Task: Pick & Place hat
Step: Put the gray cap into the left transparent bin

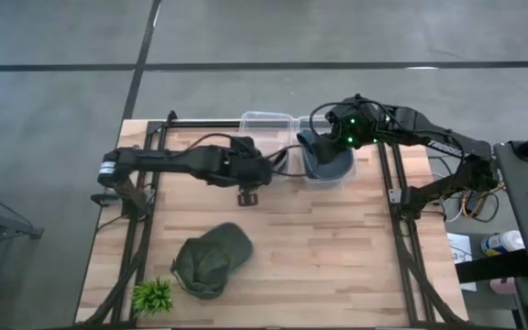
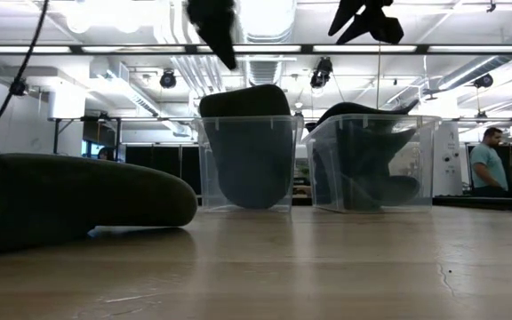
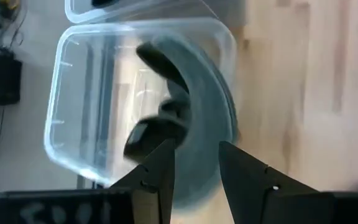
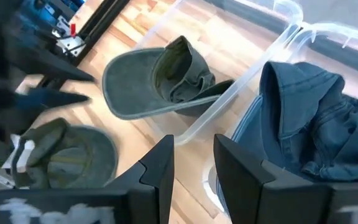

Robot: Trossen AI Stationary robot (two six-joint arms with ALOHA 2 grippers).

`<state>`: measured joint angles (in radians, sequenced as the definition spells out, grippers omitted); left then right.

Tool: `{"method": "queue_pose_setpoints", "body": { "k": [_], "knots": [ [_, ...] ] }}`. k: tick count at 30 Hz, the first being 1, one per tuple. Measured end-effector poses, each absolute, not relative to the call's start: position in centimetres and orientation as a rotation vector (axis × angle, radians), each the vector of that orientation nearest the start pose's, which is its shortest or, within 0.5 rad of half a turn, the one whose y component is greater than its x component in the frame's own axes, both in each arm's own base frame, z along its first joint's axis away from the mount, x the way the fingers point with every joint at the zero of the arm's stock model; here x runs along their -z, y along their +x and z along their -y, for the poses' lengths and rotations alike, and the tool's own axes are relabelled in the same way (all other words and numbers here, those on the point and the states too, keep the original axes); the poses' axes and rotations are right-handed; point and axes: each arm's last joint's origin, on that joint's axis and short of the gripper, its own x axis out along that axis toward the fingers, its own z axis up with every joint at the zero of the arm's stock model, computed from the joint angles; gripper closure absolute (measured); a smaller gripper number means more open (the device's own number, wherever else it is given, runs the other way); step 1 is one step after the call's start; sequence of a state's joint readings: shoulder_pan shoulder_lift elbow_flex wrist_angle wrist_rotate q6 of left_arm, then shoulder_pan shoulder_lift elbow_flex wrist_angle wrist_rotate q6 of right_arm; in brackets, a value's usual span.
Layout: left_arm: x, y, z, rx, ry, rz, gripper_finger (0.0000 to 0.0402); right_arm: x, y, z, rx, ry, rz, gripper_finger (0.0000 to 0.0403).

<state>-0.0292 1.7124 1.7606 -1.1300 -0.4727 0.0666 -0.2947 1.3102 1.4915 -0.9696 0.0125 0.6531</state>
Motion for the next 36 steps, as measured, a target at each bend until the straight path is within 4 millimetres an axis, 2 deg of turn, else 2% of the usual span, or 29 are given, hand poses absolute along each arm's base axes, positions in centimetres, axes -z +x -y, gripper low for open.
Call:
{"method": "queue_pose_setpoints", "body": {
  "k": [6, 10, 12, 15, 18, 21, 28, 31, 36],
  "knots": [
    [-36.9, 30.1, 0.1, -0.227, 0.256, -1.14, 0.0284, -38.1, 24.1, 7.2, 0.518, 0.748, -0.708, 0.0294],
    [-37.0, 26.9, 0.5, -0.143, 0.056, -1.166, 0.0284, -37.3, 24.6, 6.8, 0.435, 0.823, -0.723, 0.0294],
    [-36.5, 25.4, 0.9, -0.078, -0.083, -1.181, 0.0284, -36.6, 25.1, 6.2, 0.379, 0.848, -0.729, 0.0294],
    [-34.7, 23.5, 1.4, -0.022, -0.241, -1.208, 0.0284, -35.4, 25.9, 4.9, 0.309, 0.892, -0.743, 0.0294],
    [-32.2, 21.8, 1.8, -0.043, -0.306, -1.219, 0.0284, -34.0, 26.5, 3.5, 0.263, 0.933, -0.764, 0.0294],
    [-29.2, 20.9, 2.2, -0.041, -0.348, -1.206, 0.0284, -32.8, 26.9, 2.1, 0.234, 0.978, -0.785, 0.0294],
    [-23.4, 20.7, 3.7, 0.111, -0.479, -1.151, 0.0284, -30.0, 28.0, -1.6, 0.127, 1.165, -0.757, 0.0294],
    [-21.6, 20.6, 4.3, 0.139, -0.481, -1.16, 0.0284, -28.0, 28.6, -3.2, 0.078, 1.258, -0.729, 0.0294],
    [-19.3, 20.6, 4.9, 0.152, -0.464, -1.208, 0.0284, -23.7, 29.9, -5.5, 0.053, 1.384, -0.754, 0.0294]
  ]
}}
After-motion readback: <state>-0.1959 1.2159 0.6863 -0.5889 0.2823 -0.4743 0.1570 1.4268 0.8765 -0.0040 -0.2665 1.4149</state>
